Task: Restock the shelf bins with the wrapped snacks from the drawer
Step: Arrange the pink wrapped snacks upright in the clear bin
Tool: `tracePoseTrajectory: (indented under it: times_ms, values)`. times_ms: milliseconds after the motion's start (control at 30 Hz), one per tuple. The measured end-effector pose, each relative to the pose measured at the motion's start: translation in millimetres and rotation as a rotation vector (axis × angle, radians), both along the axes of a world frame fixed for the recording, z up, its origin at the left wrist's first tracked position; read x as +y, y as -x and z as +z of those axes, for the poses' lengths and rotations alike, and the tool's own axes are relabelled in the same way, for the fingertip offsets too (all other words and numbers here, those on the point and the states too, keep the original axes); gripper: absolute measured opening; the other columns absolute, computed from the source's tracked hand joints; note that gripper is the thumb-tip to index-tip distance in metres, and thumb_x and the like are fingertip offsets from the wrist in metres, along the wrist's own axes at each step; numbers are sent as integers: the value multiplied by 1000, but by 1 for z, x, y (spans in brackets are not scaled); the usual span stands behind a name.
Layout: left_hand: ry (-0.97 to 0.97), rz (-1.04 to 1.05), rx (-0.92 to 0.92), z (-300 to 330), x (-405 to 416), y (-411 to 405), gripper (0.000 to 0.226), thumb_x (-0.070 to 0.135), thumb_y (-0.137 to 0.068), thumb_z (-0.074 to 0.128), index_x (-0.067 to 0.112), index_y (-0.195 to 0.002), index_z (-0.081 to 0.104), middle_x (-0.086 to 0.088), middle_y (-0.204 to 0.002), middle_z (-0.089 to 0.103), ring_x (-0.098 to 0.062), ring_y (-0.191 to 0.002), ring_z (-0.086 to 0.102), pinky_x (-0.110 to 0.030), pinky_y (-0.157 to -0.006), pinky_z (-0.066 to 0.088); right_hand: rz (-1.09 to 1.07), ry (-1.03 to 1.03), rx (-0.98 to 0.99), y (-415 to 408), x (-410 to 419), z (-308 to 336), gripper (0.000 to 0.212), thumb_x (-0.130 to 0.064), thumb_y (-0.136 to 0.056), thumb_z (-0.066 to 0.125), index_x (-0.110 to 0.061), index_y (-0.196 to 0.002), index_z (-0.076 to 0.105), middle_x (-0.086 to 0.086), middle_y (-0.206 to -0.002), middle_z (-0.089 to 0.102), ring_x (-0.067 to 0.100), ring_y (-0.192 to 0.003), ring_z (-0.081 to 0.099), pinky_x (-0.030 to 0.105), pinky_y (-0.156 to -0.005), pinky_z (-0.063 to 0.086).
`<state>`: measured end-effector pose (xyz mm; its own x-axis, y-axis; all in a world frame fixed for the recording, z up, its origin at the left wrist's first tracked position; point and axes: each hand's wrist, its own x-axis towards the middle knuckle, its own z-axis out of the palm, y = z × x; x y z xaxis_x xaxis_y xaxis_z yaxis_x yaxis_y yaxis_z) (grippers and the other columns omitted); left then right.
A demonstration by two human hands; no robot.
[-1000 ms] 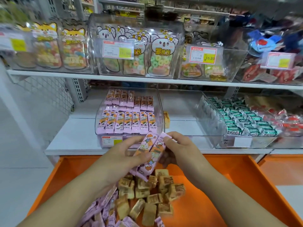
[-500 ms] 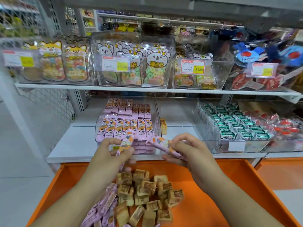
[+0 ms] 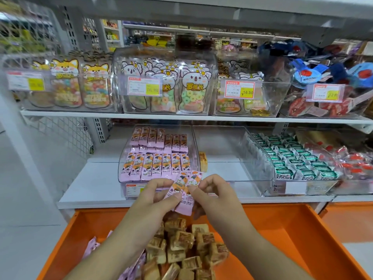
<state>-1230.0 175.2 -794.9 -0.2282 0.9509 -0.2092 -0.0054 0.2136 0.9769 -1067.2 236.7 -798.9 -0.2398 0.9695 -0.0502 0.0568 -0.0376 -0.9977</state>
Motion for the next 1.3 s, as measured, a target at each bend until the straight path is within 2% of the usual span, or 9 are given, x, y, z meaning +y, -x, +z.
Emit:
tracePoseTrajectory:
  times_ms: [200, 367, 467, 633, 733, 867, 1033, 1167, 1300]
  values:
    - [-11, 28, 46, 4, -1, 10, 45, 46, -65, 80, 53, -108, 69, 25, -116, 68, -7, -114, 67, -44, -107, 51, 10, 11, -92, 7, -3, 2, 24, -33, -97, 74, -16, -105, 59, 2, -71, 72, 15, -63, 69, 35, -66, 54]
    - [17, 5, 123, 4, -1, 23, 33, 37, -79, 83, 42, -110, 73, 16, -114, 74, -12, -107, 73, -43, -104, 54, 115, -11, -88, 7, -2, 4, 25, -25, -91, 80, -27, -111, 65, -5, -110, 71, 5, -83, 69, 18, -71, 50]
    - [-2, 60, -49, -1, 1, 25, 26, 5, -97, 69, 22, -116, 71, -7, -115, 76, -21, -99, 77, -38, -93, 61, 136, -38, -71, 9, 0, 5, 34, -17, -90, 81, -31, -116, 63, -8, -119, 68, 8, -91, 71, 21, -77, 54]
    - [-94, 147, -266, 9, -1, 21, 29, 1, -104, 57, 20, -123, 68, -13, -126, 64, -27, -101, 78, -39, -95, 61, 57, -96, -87, 11, 4, 3, 33, -23, -96, 73, -48, -117, 65, -18, -108, 68, 22, -72, 61, 30, -69, 59]
    - [-99, 128, -124, 7, -2, 20, 22, 16, -101, 67, 31, -114, 75, 6, -122, 72, -9, -98, 76, -41, -100, 57, 51, -24, -27, 16, 1, -2, 26, -28, -93, 76, -45, -112, 71, -17, -102, 73, 18, -85, 69, 55, -92, 58]
    - [-81, 110, 54, 3, -3, 23, 19, 32, -95, 74, 44, -111, 73, 25, -108, 72, -1, -100, 72, -33, -99, 55, 94, -10, 0, 16, -3, 0, 41, -23, -87, 83, -39, -121, 67, -19, -114, 71, 1, -96, 72, 21, -85, 51]
    - [-71, 63, 103, 6, -2, 29, 34, 28, -91, 77, 50, -116, 69, 19, -119, 69, 2, -107, 68, -31, -102, 53, 130, -50, -60, 14, 0, 2, 49, -23, -88, 85, -44, -126, 62, -43, -94, 66, 3, -96, 73, 31, -92, 54]
    - [-94, -46, 194, 11, 2, 37, 49, 22, -91, 79, 57, -121, 65, 23, -121, 64, 16, -103, 64, -24, -97, 52, 121, -69, -75, 14, 7, 2, 49, -17, -89, 83, -42, -126, 62, -29, -99, 73, 14, -100, 75, 38, -95, 58]
    - [-145, -115, 396, 12, 20, 46, 58, 28, -87, 83, 59, -130, 60, 17, -128, 63, 6, -111, 66, -25, -100, 54, 125, -128, -118, 17, 25, 7, 52, -5, -92, 77, -38, -129, 63, -12, -126, 61, 10, -92, 73, 20, -71, 56]
